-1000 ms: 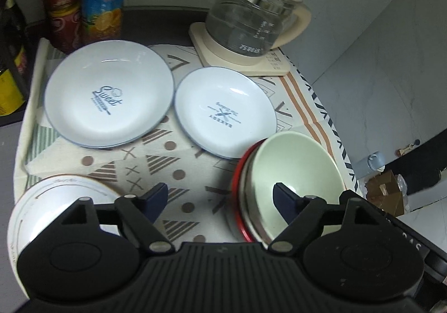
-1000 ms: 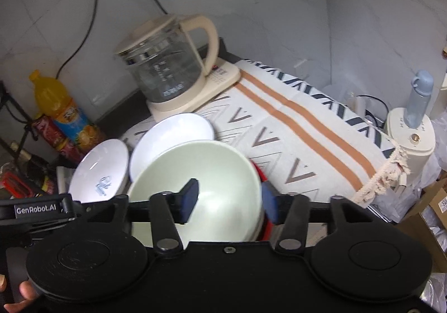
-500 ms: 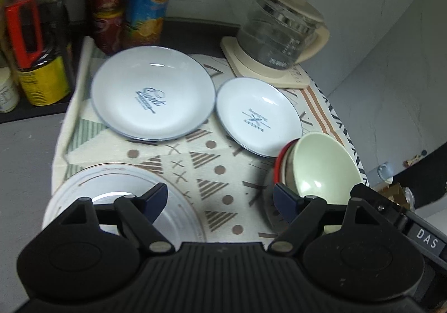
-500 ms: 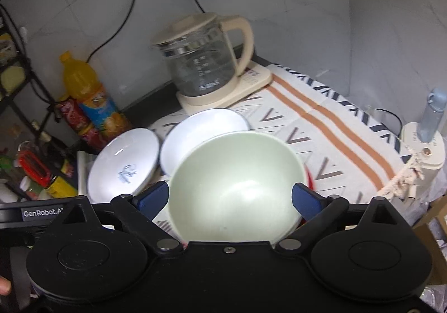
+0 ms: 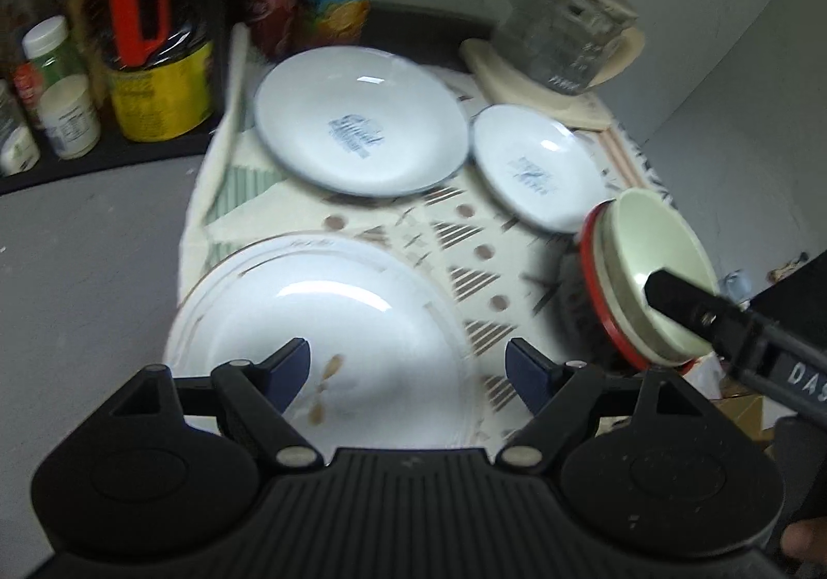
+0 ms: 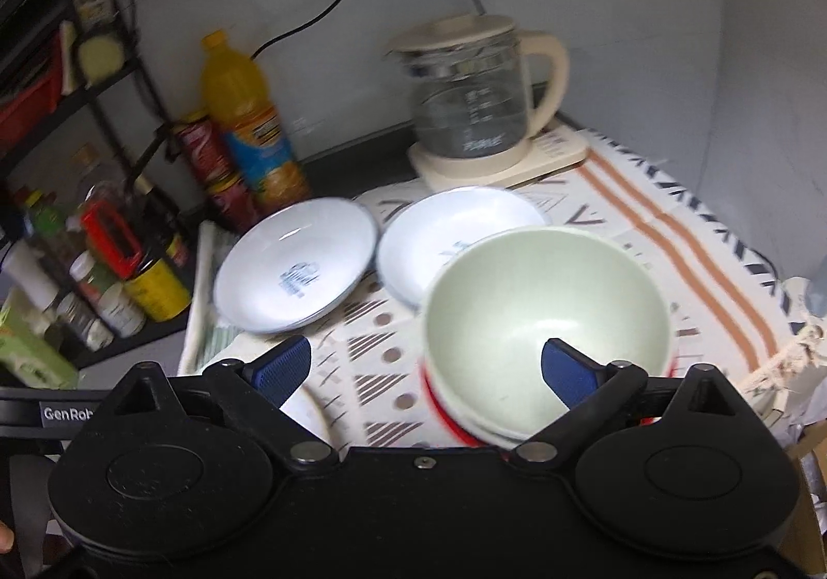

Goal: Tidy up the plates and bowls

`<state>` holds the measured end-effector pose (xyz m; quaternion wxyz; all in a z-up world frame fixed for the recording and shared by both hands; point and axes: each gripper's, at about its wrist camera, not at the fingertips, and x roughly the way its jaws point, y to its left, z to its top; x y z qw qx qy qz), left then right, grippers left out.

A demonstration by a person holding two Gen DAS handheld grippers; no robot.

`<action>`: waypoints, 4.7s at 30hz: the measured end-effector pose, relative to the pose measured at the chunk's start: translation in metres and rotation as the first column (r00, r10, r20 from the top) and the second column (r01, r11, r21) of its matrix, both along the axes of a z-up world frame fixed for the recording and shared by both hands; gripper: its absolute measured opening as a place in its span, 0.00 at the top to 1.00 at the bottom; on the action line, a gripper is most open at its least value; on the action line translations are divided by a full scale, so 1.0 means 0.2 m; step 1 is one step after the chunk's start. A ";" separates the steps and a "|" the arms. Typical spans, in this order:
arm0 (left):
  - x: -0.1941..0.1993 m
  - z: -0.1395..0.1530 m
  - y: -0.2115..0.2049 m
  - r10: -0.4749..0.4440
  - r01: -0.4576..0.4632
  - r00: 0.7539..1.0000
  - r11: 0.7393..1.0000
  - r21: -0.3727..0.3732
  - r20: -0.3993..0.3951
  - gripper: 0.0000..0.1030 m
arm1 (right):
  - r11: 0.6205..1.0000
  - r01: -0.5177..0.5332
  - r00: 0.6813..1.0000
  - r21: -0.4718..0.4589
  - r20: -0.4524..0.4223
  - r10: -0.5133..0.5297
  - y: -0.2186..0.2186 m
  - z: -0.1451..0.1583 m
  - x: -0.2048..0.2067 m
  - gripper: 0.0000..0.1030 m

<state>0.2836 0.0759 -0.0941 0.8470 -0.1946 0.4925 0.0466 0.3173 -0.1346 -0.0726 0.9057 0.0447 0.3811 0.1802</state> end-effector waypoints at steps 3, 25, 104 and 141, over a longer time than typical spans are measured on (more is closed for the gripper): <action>-0.04 -0.03 0.05 0.035 -0.035 0.999 0.999 -0.021 -0.023 0.21 | 0.999 -0.031 0.999 -0.019 0.016 0.031 0.07 0.00 -0.02 0.00; -0.13 -0.08 0.30 0.269 -0.271 0.960 0.962 -0.015 -0.076 0.21 | 0.951 -0.309 0.950 -0.014 -0.058 0.308 0.46 -0.07 0.05 0.00; 0.53 -0.45 0.58 0.574 -0.562 0.818 0.789 -0.249 -0.029 0.87 | 0.931 -0.361 0.857 0.050 -0.377 0.352 0.65 -0.57 1.29 0.88; -0.04 -0.20 0.47 0.435 -0.414 0.899 0.881 -0.227 0.050 0.87 | 0.943 -0.317 0.922 0.098 -0.202 0.331 0.45 -0.26 0.60 0.91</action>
